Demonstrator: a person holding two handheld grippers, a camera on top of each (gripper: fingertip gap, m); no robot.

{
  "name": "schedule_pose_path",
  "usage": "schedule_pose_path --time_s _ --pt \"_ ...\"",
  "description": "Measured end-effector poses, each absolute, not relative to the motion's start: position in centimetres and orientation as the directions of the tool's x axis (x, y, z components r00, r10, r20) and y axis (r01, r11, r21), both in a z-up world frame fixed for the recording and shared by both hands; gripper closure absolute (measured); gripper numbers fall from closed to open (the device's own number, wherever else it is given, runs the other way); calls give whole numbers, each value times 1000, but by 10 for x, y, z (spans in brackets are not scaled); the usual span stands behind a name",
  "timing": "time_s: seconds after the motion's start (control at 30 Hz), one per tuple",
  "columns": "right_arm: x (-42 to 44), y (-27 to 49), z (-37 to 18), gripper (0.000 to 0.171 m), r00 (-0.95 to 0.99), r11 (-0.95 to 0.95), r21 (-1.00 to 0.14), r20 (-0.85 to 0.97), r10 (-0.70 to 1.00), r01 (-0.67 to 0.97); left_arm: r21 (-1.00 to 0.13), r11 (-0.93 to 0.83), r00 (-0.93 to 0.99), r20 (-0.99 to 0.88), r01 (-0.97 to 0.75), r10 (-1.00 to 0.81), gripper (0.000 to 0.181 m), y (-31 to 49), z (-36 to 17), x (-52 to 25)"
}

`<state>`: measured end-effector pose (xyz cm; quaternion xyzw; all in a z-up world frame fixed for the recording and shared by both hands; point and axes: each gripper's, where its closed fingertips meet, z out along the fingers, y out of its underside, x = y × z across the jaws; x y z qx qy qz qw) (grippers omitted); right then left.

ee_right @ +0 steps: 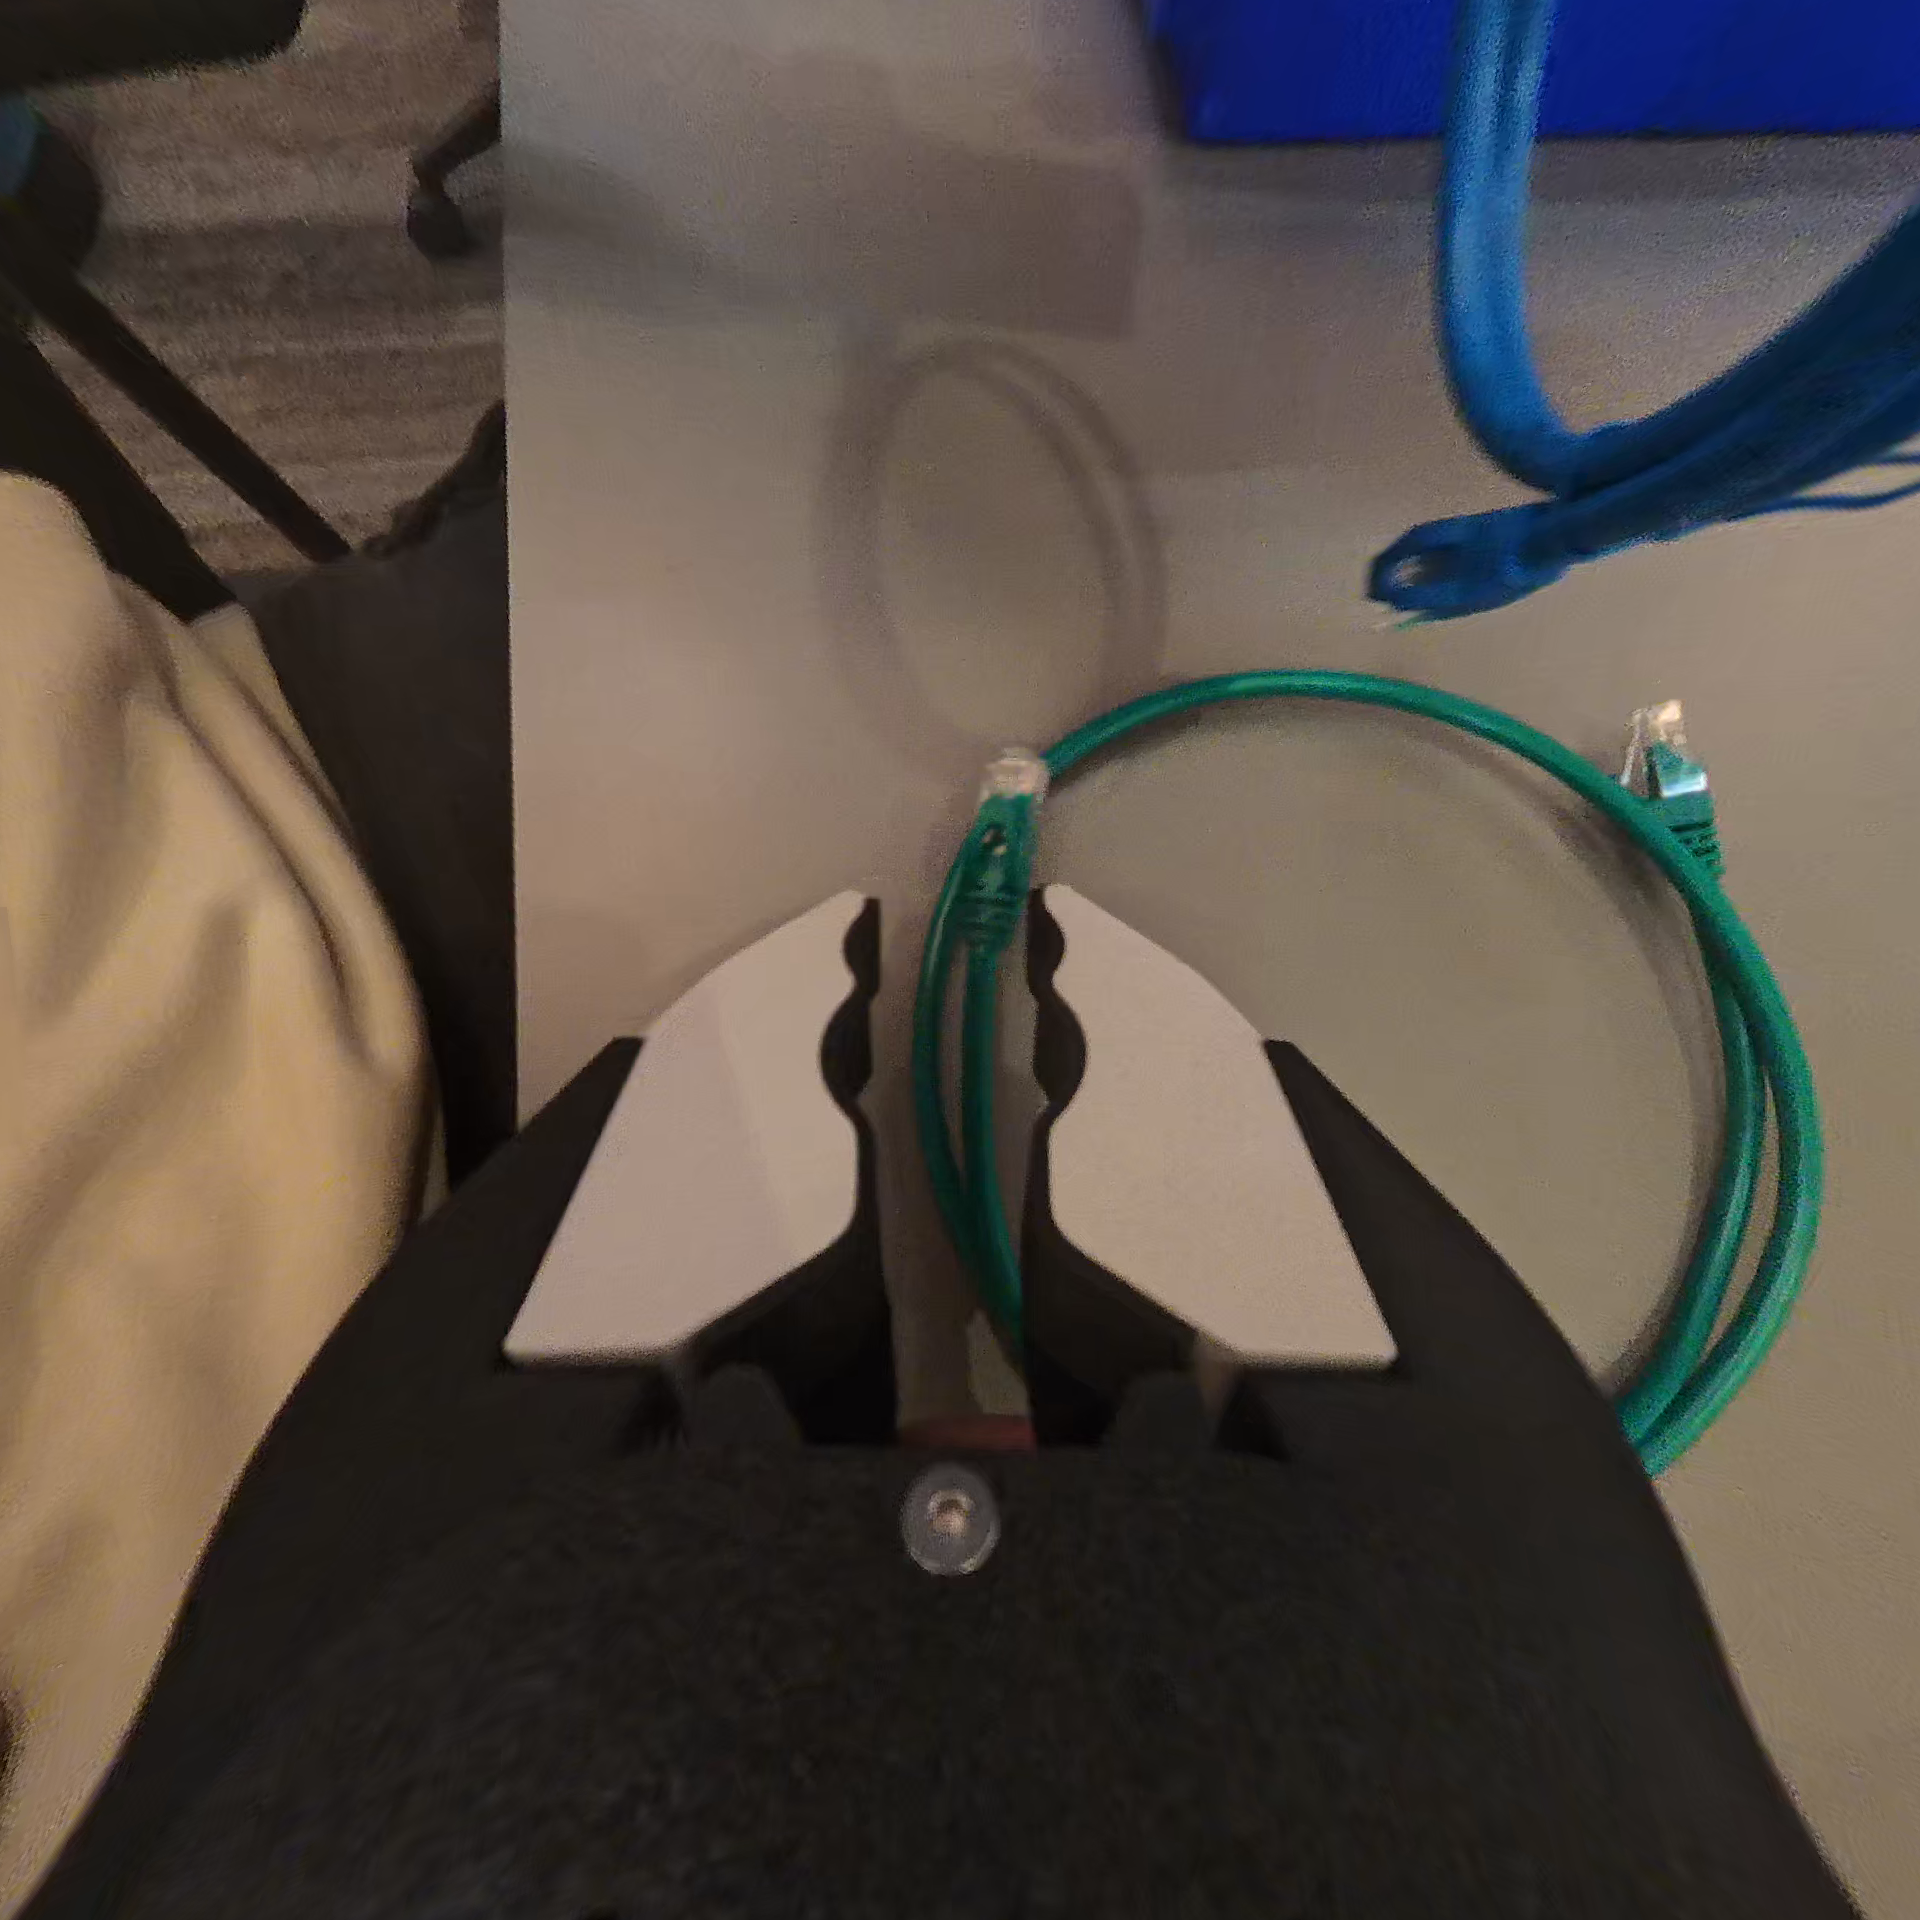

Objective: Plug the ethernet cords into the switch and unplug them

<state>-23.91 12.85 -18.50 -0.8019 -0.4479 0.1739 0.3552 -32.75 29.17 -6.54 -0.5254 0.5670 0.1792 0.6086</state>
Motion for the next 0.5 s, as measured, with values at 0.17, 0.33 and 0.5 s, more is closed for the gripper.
schedule_pose_path --time_s 0.17,0.33,0.5 --pt "-200 108 -167 126 474 -293 -653 116 873 699 -430 400 283 -882 -809 -376 151 288 -64 -325" --pt "-150 100 -186 132 315 -194 -454 208 926 869 -417 414 265 -888 -809 -377 151 285 -66 -320" --pt "-156 107 -210 148 227 -151 -419 136 964 895 -394 424 244 -898 -815 -365 151 282 -66 -319"
